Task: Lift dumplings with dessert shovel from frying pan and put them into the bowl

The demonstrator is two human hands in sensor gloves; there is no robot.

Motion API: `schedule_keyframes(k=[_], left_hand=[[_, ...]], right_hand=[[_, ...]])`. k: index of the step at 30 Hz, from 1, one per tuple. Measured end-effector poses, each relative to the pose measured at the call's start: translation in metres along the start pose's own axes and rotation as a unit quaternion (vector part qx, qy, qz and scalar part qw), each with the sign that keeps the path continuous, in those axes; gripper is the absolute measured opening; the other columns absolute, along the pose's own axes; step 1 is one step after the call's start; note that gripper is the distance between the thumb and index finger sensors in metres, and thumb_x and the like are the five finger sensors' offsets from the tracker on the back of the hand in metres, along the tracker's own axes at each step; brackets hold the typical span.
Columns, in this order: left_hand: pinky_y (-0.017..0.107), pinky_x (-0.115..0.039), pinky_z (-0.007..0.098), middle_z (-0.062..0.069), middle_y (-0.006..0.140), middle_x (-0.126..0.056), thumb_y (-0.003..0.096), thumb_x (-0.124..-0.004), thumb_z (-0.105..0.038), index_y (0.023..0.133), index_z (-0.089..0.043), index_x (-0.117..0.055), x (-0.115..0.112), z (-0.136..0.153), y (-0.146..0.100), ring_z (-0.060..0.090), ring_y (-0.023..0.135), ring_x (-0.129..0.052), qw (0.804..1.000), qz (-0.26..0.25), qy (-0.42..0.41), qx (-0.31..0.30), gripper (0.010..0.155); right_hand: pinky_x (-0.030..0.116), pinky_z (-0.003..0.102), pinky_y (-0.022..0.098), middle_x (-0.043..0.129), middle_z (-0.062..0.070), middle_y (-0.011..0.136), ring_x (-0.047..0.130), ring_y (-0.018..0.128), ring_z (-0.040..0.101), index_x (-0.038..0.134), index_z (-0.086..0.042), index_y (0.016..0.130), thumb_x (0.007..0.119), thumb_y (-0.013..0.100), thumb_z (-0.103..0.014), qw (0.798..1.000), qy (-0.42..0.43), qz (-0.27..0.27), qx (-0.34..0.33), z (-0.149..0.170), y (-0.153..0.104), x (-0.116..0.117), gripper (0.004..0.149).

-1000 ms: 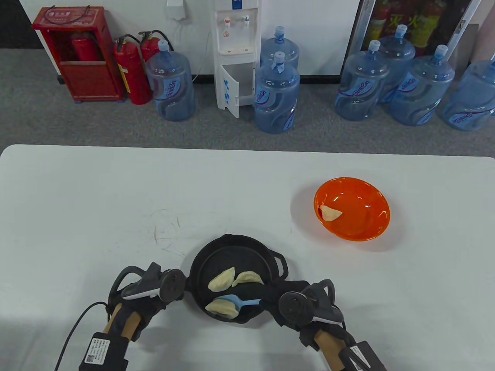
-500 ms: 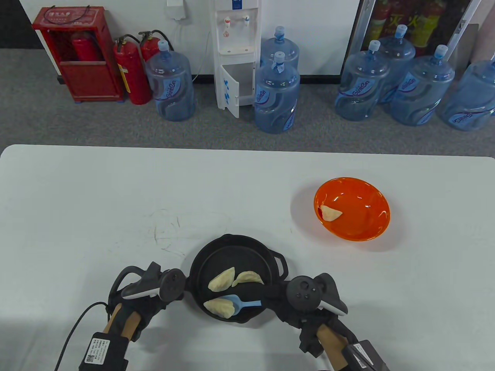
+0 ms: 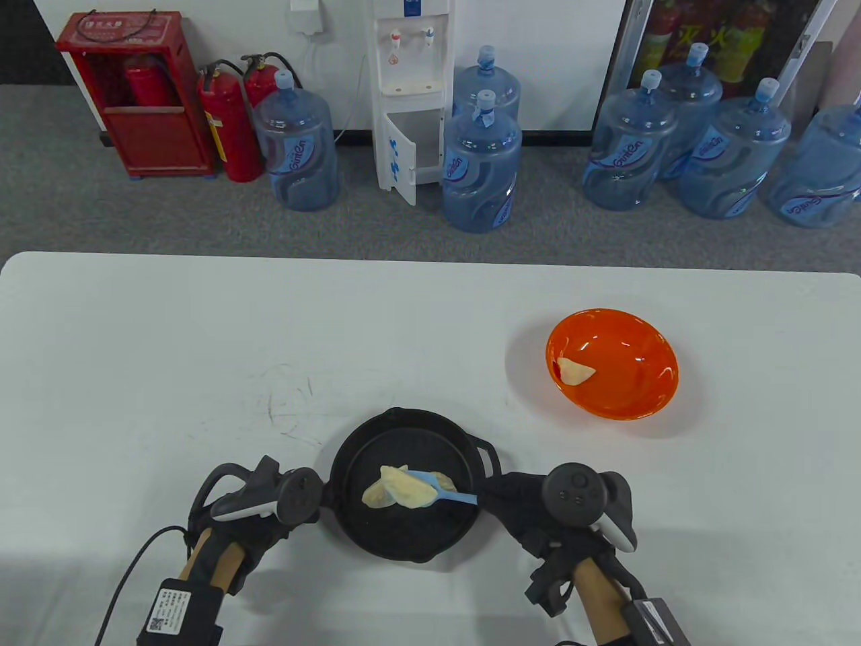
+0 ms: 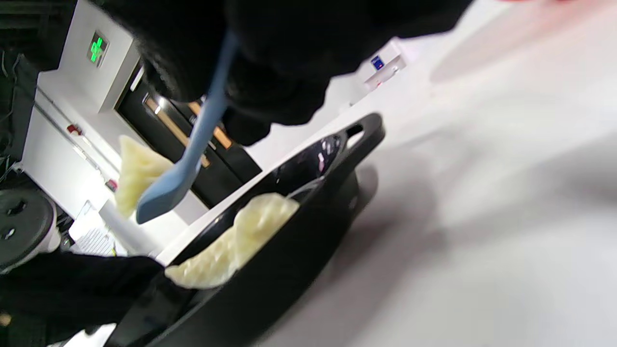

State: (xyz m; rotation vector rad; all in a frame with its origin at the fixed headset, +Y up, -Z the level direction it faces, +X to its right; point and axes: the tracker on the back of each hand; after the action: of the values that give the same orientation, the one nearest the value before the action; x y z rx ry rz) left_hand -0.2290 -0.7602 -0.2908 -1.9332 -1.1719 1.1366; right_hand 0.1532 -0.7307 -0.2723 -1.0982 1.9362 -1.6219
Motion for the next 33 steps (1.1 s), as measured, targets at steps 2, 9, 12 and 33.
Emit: schedule_keyframes(k=[2, 9, 12, 33], left_hand=[[0.071, -0.081, 0.047, -0.003, 0.096, -0.079, 0.058, -0.065, -0.045, 0.107, -0.023, -0.06, 0.0, 0.0, 0.0, 0.009, 0.067, -0.096, 1.0, 0.001, -0.001, 0.0, 0.054], [0.071, -0.081, 0.047, -0.003, 0.097, -0.079, 0.0581, -0.065, -0.045, 0.107, -0.023, -0.059, 0.0, 0.0, 0.0, 0.009, 0.068, -0.096, 1.0, 0.002, -0.001, 0.0, 0.054], [0.071, -0.081, 0.047, -0.002, 0.097, -0.079, 0.0581, -0.065, -0.045, 0.107, -0.023, -0.059, 0.0, 0.0, 0.0, 0.009, 0.068, -0.096, 1.0, 0.002, -0.002, -0.001, 0.054], [0.072, -0.08, 0.047, -0.003, 0.097, -0.078, 0.0581, -0.065, -0.045, 0.108, -0.024, -0.059, -0.001, 0.001, 0.0, 0.01, 0.068, -0.095, 1.0, 0.003, -0.005, 0.0, 0.055]], right_hand=[[0.081, 0.03, 0.022, 0.097, 0.007, 0.066, 0.089, 0.027, 0.008, 0.091, -0.022, 0.091, 0.074, 0.061, -0.043, 1.0, 0.005, 0.018, 0.013, 0.003, -0.002, -0.009, 0.041], [0.08, 0.03, 0.022, 0.097, 0.007, 0.066, 0.089, 0.027, 0.009, 0.091, -0.022, 0.091, 0.074, 0.061, -0.043, 0.998, 0.019, 0.05, 0.045, 0.016, -0.009, -0.034, 0.041], [0.08, 0.03, 0.022, 0.097, 0.007, 0.066, 0.089, 0.027, 0.009, 0.091, -0.022, 0.091, 0.074, 0.061, -0.043, 0.996, 0.017, 0.065, 0.057, 0.02, -0.009, -0.046, 0.041], [0.08, 0.032, 0.024, 0.096, 0.009, 0.069, 0.089, 0.03, 0.011, 0.089, -0.02, 0.094, 0.074, 0.062, -0.041, 0.962, 0.045, 0.188, 0.194, 0.074, -0.015, -0.128, 0.041]])
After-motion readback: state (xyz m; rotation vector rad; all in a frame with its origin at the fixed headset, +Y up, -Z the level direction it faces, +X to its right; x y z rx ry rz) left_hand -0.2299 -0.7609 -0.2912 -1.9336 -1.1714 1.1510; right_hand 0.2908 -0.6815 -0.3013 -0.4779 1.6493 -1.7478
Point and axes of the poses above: the tracker on the back of each hand, its own z axis roughly to the little-finger side, its own y axis roughly from the wrist to the fingertips, x = y × z
